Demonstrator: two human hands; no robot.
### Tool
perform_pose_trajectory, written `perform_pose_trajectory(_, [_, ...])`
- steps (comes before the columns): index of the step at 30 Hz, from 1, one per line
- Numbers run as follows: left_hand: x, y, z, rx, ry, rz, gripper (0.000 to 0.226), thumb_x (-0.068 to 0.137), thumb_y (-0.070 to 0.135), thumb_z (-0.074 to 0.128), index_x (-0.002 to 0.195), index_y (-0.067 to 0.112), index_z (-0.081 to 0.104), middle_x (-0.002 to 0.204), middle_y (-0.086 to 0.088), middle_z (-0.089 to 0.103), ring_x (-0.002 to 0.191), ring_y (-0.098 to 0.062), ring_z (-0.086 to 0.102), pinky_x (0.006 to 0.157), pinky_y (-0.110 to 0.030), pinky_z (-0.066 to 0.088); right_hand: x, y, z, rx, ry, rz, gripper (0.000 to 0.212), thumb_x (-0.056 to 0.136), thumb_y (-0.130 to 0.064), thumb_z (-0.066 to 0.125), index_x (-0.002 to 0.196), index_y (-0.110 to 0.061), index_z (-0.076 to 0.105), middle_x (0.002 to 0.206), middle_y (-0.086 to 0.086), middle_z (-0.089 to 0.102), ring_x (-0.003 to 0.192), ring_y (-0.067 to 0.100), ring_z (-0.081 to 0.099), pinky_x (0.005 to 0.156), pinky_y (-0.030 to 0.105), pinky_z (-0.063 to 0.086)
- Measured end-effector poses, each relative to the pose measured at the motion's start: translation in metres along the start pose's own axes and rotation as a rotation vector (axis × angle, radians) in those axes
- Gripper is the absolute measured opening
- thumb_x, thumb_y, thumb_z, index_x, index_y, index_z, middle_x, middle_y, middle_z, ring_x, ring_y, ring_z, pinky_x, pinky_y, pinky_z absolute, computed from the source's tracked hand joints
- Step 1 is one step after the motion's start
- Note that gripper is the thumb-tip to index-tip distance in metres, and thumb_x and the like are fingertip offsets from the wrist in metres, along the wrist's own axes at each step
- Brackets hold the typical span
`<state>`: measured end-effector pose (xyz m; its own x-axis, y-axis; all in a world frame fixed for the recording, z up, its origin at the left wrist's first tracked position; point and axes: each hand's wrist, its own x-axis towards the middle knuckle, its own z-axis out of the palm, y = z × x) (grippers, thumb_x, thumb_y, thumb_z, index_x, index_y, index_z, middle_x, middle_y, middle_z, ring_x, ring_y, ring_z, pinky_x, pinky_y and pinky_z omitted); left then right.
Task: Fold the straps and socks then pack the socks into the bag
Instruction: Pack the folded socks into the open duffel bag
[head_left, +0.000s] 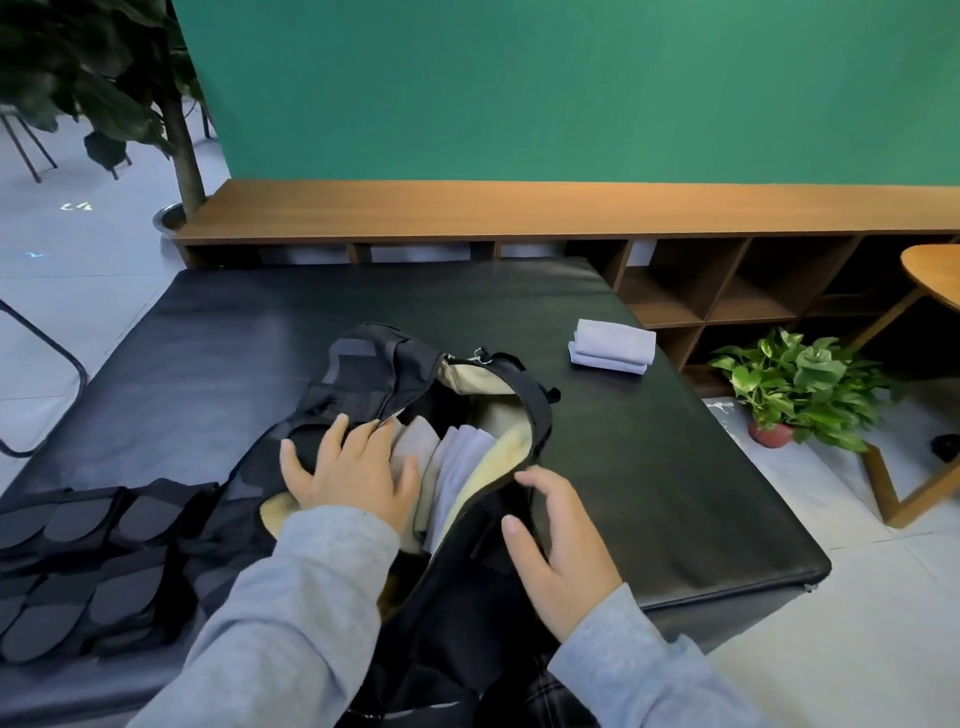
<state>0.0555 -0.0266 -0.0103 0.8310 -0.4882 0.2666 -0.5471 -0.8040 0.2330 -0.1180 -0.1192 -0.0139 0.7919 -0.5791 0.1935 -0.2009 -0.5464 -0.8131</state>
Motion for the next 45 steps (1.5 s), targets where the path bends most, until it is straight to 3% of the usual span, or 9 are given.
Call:
perform_pose_trajectory(4, [0.004,0.010,0.014,-0.072,-0.018,-0.091,0.045,0.092,0.042,0.041,0.135,0.030,0.042,0.137,0.014,0.045,0.142,-0.011,0.014,0.108,-0.053,-0.008,0.002,0.013,0.007,-0.016,-0.038,0.003,0.031,0.091,-0.036,0.046,0.115,-0.049,0.032,0.128,-0.028,0.040,0.121,-0.015,0.034,0.099,0.005,0.026])
perform_pose_trajectory(8, [0.002,0.011,0.042,0.010,-0.048,-0.025,0.046,0.090,0.038,0.037,0.130,0.022,0.051,0.137,0.005,0.048,0.139,-0.016,0.025,0.105,-0.053,0.000,0.017,0.034,0.002,0.015,0.152,-0.015,0.026,0.085,-0.042,0.040,0.111,-0.044,0.041,0.121,-0.019,0.050,0.117,-0.007,0.043,0.098,0.008,0.031])
perform_pose_trajectory(16, [0.000,0.006,0.061,0.028,0.012,0.092,0.053,0.081,0.032,0.031,0.122,0.013,0.060,0.131,-0.009,0.055,0.129,-0.023,0.037,0.104,-0.046,0.007,0.098,0.090,-0.050,-0.209,0.436,-0.045,0.034,0.086,-0.022,0.045,0.113,-0.003,0.054,0.119,0.006,0.051,0.115,0.019,0.046,0.099,0.021,0.031])
perform_pose_trajectory(20, [0.000,0.002,0.065,0.042,0.030,0.124,0.056,0.080,0.032,0.030,0.124,0.012,0.058,0.133,-0.011,0.053,0.131,-0.024,0.032,0.103,-0.049,0.012,0.140,0.109,-0.066,-0.388,0.334,0.120,0.047,0.086,-0.012,0.060,0.129,0.001,0.044,0.134,0.015,0.044,0.127,0.030,0.037,0.101,0.022,0.025])
perform_pose_trajectory(26, [-0.003,0.001,0.065,0.061,0.041,0.154,0.059,0.077,0.029,0.030,0.126,0.010,0.056,0.136,-0.013,0.050,0.133,-0.026,0.030,0.104,-0.052,0.015,0.179,0.137,-0.063,-0.836,0.050,0.286,0.098,0.079,-0.054,0.064,0.150,-0.020,0.005,0.157,0.006,0.001,0.145,0.023,-0.001,0.115,0.041,0.013])
perform_pose_trajectory(30, [-0.004,0.002,0.067,0.065,0.079,0.159,0.059,0.077,0.028,0.030,0.126,0.010,0.056,0.136,-0.014,0.049,0.133,-0.027,0.030,0.104,-0.051,0.017,0.201,0.146,-0.062,-0.963,-0.021,0.361,0.107,0.076,-0.066,0.060,0.149,-0.027,-0.007,0.158,-0.002,-0.011,0.145,0.023,-0.011,0.115,0.047,0.006])
perform_pose_trajectory(41, [-0.007,0.002,0.069,0.039,0.163,0.171,0.057,0.077,0.025,0.032,0.129,0.012,0.051,0.138,-0.013,0.048,0.134,-0.027,0.030,0.105,-0.050,0.020,0.265,0.144,-0.069,-0.993,-0.106,0.487,0.116,0.070,-0.066,0.067,0.149,-0.027,-0.008,0.158,0.001,-0.010,0.145,0.024,-0.009,0.113,0.052,0.014])
perform_pose_trajectory(43, [-0.007,0.002,0.070,0.033,0.171,0.167,0.056,0.077,0.025,0.033,0.129,0.013,0.050,0.138,-0.012,0.047,0.134,-0.026,0.030,0.105,-0.049,0.020,0.276,0.149,-0.072,-1.009,-0.154,0.515,0.112,0.064,-0.073,0.065,0.147,-0.028,0.005,0.156,0.003,0.008,0.143,0.025,0.009,0.107,0.049,0.023])
perform_pose_trajectory(45, [-0.008,0.002,0.071,0.035,0.177,0.167,0.056,0.077,0.025,0.034,0.130,0.014,0.049,0.139,-0.012,0.047,0.135,-0.026,0.030,0.105,-0.049,0.021,0.284,0.154,-0.073,-0.994,-0.223,0.488,0.092,0.047,-0.082,0.061,0.117,-0.029,0.032,0.122,0.002,0.043,0.110,0.022,0.042,0.089,0.038,0.035])
